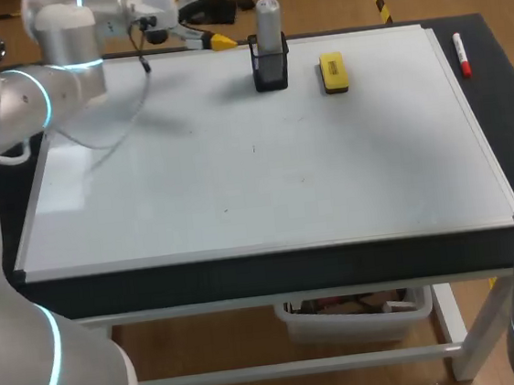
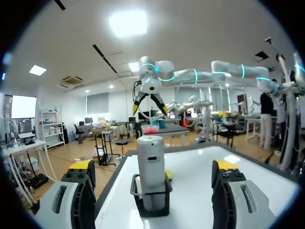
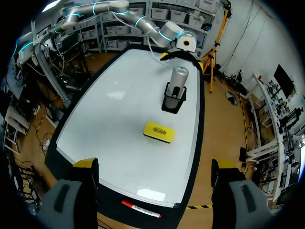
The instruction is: Pick up the inspection probe, press it on each red-marked spot on the whiteboard one by one, put down the probe, pick up the eraser, and wipe off all the red marks.
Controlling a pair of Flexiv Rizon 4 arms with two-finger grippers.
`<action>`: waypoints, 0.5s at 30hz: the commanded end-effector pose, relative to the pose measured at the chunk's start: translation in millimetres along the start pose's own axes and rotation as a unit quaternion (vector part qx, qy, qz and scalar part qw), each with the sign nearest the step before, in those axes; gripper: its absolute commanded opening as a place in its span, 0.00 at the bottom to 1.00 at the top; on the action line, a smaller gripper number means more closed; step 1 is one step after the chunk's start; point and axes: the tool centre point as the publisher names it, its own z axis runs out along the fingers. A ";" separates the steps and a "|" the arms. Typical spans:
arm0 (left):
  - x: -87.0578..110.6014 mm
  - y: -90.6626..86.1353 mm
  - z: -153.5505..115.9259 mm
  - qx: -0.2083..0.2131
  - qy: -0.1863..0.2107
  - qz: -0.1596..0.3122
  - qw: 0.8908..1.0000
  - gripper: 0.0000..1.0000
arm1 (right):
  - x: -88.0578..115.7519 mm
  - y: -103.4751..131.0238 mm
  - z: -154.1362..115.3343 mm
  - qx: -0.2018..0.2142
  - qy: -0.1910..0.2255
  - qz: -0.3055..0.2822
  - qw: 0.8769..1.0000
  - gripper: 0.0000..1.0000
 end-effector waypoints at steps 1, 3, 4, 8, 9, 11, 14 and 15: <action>56.6 -19.6 -33.9 -0.085 -0.158 0.001 0.984 1.00 | -2.2 -0.5 -1.8 0.001 0.004 0.000 1.000 1.00; 71.1 -17.7 -44.7 -0.102 -0.175 -0.003 0.979 1.00 | -2.2 -0.5 -1.8 0.001 0.004 0.000 1.000 1.00; 77.5 -16.4 -50.4 -0.108 -0.184 -0.005 0.977 1.00 | -2.2 -0.5 -1.8 0.001 0.004 0.000 1.000 1.00; 103.3 -12.1 -74.6 -0.118 -0.210 -0.015 0.970 1.00 | -2.2 -0.5 -1.8 0.001 0.004 0.000 1.000 1.00; 110.3 -11.8 -80.0 -0.121 -0.217 -0.017 0.968 1.00 | -2.2 -0.5 -1.8 0.001 0.004 0.000 1.000 1.00; 121.6 -11.2 -91.0 -0.125 -0.228 -0.019 0.965 1.00 | -2.2 -0.5 -1.8 0.001 0.004 0.000 1.000 1.00; 134.5 -11.4 -106.1 -0.128 -0.244 -0.022 0.961 1.00 | -2.2 -0.5 -1.8 0.001 0.004 0.000 1.000 1.00; 139.1 -11.8 -111.0 -0.127 -0.250 -0.023 0.960 1.00 | -2.2 -0.5 -1.8 0.001 0.004 0.000 1.000 1.00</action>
